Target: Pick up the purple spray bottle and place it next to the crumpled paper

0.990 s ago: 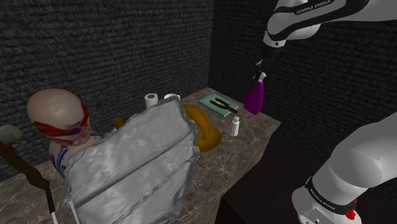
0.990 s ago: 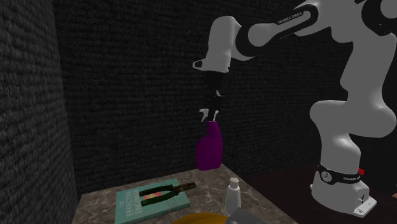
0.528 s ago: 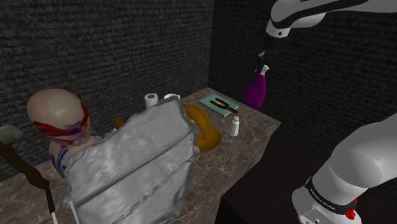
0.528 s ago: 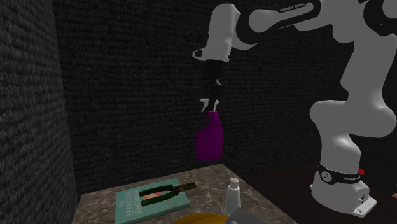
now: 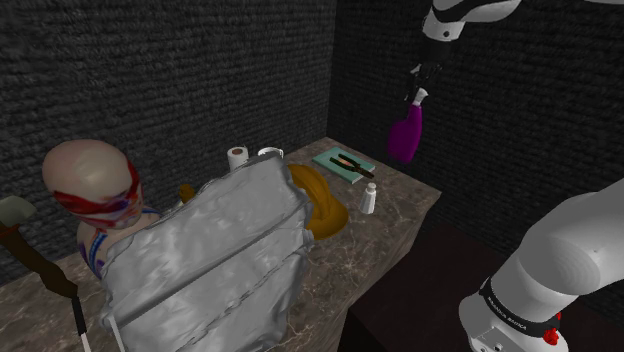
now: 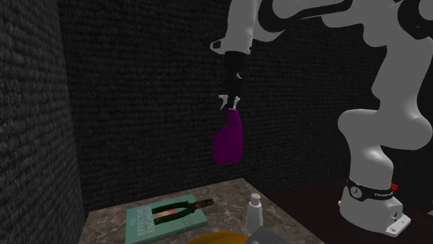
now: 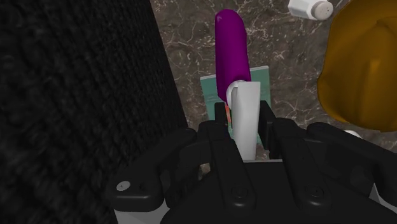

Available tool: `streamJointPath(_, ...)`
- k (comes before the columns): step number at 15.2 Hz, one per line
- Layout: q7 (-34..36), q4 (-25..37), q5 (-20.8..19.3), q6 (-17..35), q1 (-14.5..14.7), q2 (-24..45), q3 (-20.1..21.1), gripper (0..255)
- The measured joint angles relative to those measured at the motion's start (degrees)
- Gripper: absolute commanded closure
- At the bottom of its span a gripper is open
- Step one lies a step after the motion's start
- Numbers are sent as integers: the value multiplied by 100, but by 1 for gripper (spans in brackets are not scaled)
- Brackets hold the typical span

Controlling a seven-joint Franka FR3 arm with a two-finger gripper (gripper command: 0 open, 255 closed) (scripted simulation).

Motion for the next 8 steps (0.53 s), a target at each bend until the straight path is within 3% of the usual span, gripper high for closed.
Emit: streamJointPath(8, -12, 671, 23, -622, 14, 49, 18, 255)
